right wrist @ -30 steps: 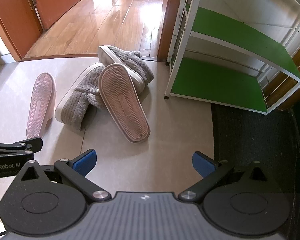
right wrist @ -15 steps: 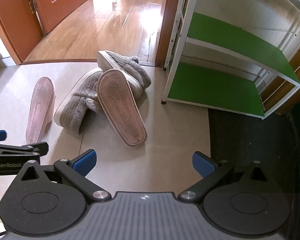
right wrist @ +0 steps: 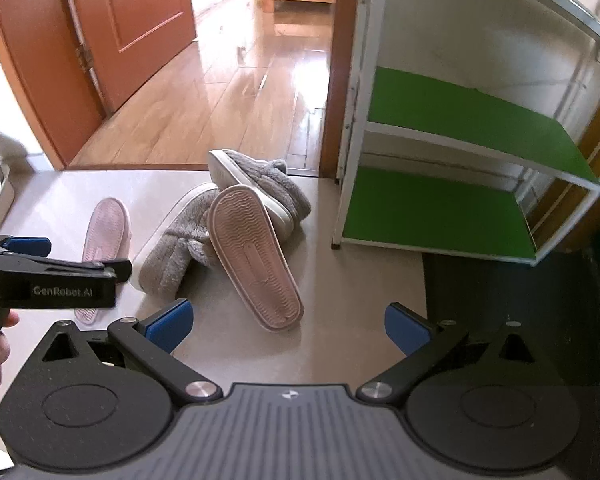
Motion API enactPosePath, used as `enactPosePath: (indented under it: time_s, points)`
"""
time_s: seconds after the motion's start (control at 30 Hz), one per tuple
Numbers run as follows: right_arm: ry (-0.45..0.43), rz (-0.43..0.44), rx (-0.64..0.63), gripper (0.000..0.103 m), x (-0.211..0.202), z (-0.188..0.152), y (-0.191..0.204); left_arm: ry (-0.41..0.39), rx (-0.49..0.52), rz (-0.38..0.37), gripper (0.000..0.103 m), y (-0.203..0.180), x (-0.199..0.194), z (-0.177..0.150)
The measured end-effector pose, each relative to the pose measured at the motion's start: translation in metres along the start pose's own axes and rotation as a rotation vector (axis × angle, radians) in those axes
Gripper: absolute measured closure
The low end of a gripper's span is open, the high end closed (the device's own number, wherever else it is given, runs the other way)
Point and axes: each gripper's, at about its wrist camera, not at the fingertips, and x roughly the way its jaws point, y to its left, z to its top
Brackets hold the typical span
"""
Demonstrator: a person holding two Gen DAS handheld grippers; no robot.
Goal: Organize objects
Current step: 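Move the left gripper toward the upside-down pink slide on the grey slipper, then close the left gripper on the pink slide's sole edge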
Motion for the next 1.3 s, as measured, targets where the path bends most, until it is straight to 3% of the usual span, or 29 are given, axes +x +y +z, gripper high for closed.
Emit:
enactPosePath:
  time_s: [0.1,0.23,0.43,0.67,0.83,1.0,1.13,1.3]
  points:
    - [0.005,0.006,0.006,0.000,-0.017,0.011,0.004,-0.041,0.003,0.015,0.001,0.005,-0.009,0.011]
    - [-0.042,-0.004,-0.125,0.000,-0.039,0.029,0.019,-0.079,-0.005,-0.001,0.001,0.006,-0.013,0.027]
    - [-0.055,0.048,-0.204,0.000,-0.030,0.046,0.019,-0.032,-0.009,-0.005,0.001,0.008,0.017,0.030]
    - [-0.036,0.090,-0.259,0.000,0.012,0.053,-0.001,0.051,0.205,-0.042,0.001,-0.002,0.067,0.033]
    - [-0.011,0.175,-0.305,0.000,0.054,0.038,-0.014,0.047,0.334,-0.119,0.001,-0.009,0.107,0.028]
    - [-0.031,0.163,-0.328,0.000,0.098,0.001,-0.018,0.019,0.408,-0.144,0.001,-0.024,0.148,0.004]
    - [-0.029,0.138,-0.312,0.000,0.124,-0.026,-0.021,0.062,0.350,-0.221,0.001,-0.030,0.184,-0.018]
    - [-0.033,0.148,-0.293,0.000,0.138,-0.047,-0.025,0.126,0.293,-0.254,0.001,-0.041,0.234,-0.048]
